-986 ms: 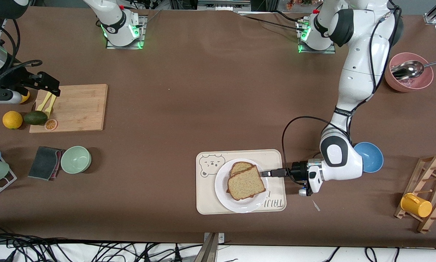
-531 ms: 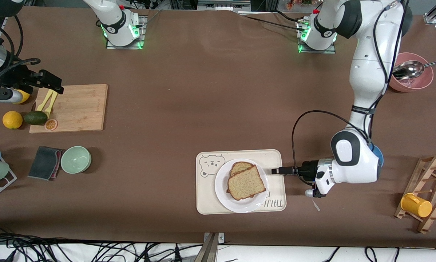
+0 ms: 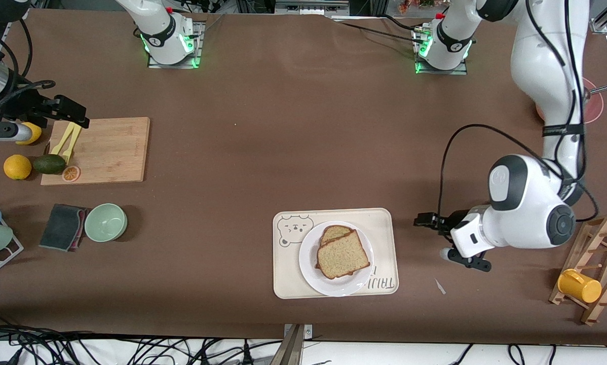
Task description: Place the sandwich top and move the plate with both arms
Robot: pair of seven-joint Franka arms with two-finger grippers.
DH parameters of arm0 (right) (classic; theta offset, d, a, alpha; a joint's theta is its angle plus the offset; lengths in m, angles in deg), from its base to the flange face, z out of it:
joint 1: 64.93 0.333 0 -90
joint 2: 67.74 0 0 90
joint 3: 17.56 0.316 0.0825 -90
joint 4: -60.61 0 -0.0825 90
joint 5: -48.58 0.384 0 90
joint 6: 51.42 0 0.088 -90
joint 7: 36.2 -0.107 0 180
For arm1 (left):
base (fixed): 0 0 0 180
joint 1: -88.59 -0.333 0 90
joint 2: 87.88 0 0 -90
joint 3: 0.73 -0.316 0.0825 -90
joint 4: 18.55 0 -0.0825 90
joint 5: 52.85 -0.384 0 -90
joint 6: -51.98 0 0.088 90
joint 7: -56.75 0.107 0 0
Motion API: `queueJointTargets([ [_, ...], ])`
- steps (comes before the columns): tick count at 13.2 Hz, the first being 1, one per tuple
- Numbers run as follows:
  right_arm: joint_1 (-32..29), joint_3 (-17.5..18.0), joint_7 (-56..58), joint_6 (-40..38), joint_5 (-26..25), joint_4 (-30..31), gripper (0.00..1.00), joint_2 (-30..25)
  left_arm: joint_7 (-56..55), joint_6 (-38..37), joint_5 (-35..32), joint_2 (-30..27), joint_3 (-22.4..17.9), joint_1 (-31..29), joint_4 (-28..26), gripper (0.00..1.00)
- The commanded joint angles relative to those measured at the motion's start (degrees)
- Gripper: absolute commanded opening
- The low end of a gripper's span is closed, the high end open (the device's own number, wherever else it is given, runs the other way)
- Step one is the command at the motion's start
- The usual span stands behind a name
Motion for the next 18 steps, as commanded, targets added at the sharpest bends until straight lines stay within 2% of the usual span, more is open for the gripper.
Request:
queueJointTargets([
  [1,-0.1,0.1,0.1,-0.4,0.2,-0.5,1.0,-0.3,-2.9,-5.3,-8.5,-6.2,-0.1,0.8,-1.1,0.86],
  [6,-0.1,-0.1,0.6,1.2,-1.6,-0.9,1.0,0.3,-7.9,-16.3,-10.7,-14.7,0.2,0.8,-1.2,0.85],
  [7,-0.3,-0.2,0.7,1.3,-1.1,-1.0,1.0,0.5,-7.9,-16.9,-12.2,-17.2,0.1,1.2,-1.9,0.95],
  [8,-0.3,-0.3,-0.2,1.2,-1.0,-1.5,1.0,0.8,-7.4,-16.9,-13.3,-20.9,0.2,1.7,-4.6,1.0],
  [10,0.0,-0.1,-0.2,1.2,-1.8,-3.1,1.0,1.0,-8.1,-15.5,-12.6,-28.9,0.2,0.8,-12.6,1.0],
  [12,0.1,0.0,-0.1,1.2,-2.6,-3.2,1.0,1.2,-7.3,-9.7,-12.3,-36.2,0.2,-1.5,-21.9,1.0],
  [14,0.2,0.3,-0.2,1.2,-2.8,-3.4,1.0,1.1,-8.4,-7.6,-12.3,-42.6,2.5,-3.9,-29.7,1.0],
  [15,0.2,0.3,-0.4,1.2,-2.4,-3.4,1.0,1.1,-10.1,-6.7,-12.3,-44.9,3.9,-5.3,-31.8,1.0],
  [18,0.1,0.2,-2.3,1.2,-2.0,-3.3,1.0,1.1,-12.1,-6.2,-13.1,-45.6,3.5,-4.9,-32.1,1.0],
])
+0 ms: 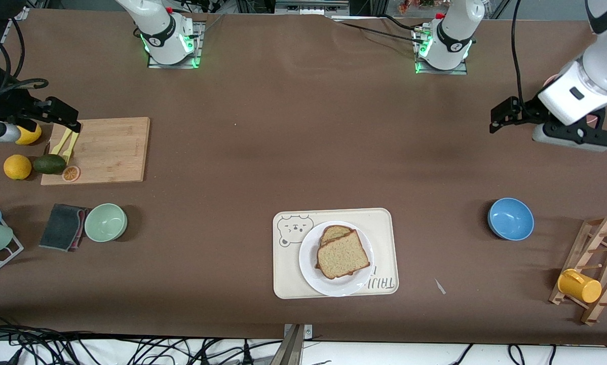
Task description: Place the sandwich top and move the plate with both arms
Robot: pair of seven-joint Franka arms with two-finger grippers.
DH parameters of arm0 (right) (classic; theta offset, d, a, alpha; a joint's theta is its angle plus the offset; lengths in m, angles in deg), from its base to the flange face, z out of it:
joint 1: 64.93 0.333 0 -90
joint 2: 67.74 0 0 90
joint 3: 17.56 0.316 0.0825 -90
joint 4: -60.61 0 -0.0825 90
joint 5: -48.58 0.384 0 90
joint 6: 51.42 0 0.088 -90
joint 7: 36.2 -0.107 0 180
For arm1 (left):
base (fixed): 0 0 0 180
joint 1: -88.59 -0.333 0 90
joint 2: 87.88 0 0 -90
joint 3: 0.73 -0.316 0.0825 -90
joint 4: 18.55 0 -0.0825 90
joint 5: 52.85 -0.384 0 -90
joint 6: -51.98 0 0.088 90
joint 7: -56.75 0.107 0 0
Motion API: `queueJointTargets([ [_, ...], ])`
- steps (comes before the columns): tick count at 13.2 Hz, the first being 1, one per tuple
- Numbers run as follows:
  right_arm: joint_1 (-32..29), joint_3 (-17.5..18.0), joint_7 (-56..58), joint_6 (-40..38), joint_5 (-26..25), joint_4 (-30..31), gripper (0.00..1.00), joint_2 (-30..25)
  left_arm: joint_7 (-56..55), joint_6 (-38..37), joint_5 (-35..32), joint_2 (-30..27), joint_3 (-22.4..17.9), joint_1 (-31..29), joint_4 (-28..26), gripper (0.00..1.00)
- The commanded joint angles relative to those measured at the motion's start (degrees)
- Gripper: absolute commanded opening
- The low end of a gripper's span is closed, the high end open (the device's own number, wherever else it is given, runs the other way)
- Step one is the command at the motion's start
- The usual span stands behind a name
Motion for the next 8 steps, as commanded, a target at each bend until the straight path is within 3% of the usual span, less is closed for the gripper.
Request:
queueJointTargets([
  [1,0.1,0.1,-1.7,-0.3,-0.2,-1.2,1.0,0.5,-1.2,1.7,-2.3,-1.8,0.3,-0.1,-2.7,1.0],
  [5,0.1,0.1,-1.7,-0.6,-0.2,-1.2,1.0,0.5,-1.3,1.3,-7.1,-1.6,0.2,1.6,-2.4,1.0],
  [8,0.1,0.1,-1.6,-0.8,0.0,-1.2,1.0,0.4,-1.2,1.0,-6.7,-0.3,0.5,1.4,-0.9,1.0],
])
